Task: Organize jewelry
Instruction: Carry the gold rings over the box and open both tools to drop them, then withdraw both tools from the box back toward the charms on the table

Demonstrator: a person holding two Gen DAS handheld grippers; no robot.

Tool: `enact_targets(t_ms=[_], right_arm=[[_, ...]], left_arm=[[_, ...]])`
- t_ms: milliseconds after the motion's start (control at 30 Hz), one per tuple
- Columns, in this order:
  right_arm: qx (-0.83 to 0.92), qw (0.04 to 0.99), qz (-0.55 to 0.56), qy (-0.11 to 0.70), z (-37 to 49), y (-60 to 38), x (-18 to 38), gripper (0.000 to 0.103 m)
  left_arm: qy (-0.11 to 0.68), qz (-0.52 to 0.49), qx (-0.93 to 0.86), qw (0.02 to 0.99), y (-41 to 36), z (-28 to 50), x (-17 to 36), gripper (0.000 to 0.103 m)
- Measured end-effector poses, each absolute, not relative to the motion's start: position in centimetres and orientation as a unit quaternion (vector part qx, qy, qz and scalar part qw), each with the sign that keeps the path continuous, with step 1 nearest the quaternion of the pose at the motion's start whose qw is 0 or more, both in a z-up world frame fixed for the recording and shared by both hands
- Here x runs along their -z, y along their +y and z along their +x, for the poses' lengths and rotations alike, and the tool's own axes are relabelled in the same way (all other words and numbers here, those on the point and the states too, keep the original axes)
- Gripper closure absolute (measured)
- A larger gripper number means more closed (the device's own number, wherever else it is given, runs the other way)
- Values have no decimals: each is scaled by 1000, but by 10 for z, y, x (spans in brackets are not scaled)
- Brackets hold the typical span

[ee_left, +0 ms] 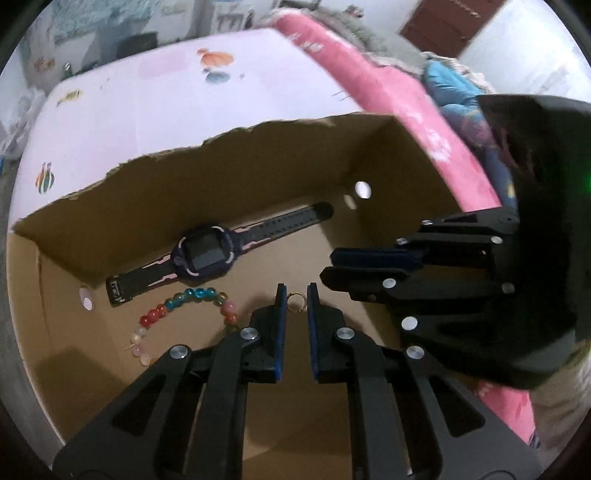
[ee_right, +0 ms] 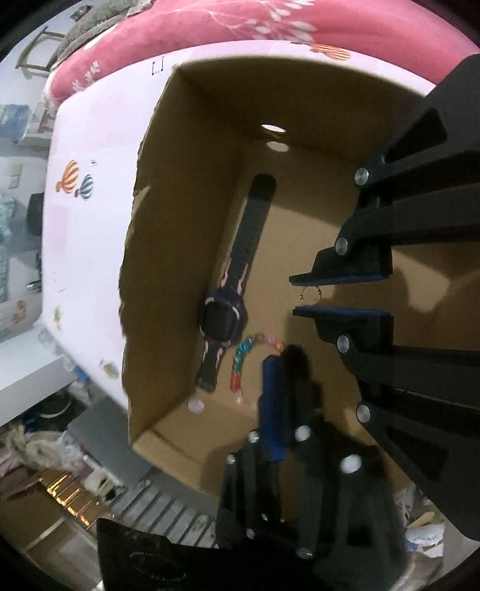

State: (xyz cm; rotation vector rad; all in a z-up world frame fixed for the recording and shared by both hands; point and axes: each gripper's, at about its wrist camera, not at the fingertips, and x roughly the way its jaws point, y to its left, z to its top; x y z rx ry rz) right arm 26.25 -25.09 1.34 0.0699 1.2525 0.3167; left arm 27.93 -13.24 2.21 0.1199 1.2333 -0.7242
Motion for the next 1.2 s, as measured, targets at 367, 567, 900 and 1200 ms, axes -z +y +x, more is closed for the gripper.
enact_targets(t_ms=[367, 567, 900, 1200], right_arm=[[-125, 808, 50, 573, 268, -267, -14, 91], [-118, 822, 60, 553, 263, -275, -28, 90], [-148, 875, 79, 454, 208, -286, -96, 61], [-229, 902, 109, 349, 85, -299, -127, 32]], left_arm=[[572, 44, 309, 758, -136, 290, -11, 71], [559, 41, 298, 773, -126, 288, -23, 59], [482, 46, 316, 816, -94, 247, -81, 31], [395, 43, 325, 858, -20, 145, -119, 14]])
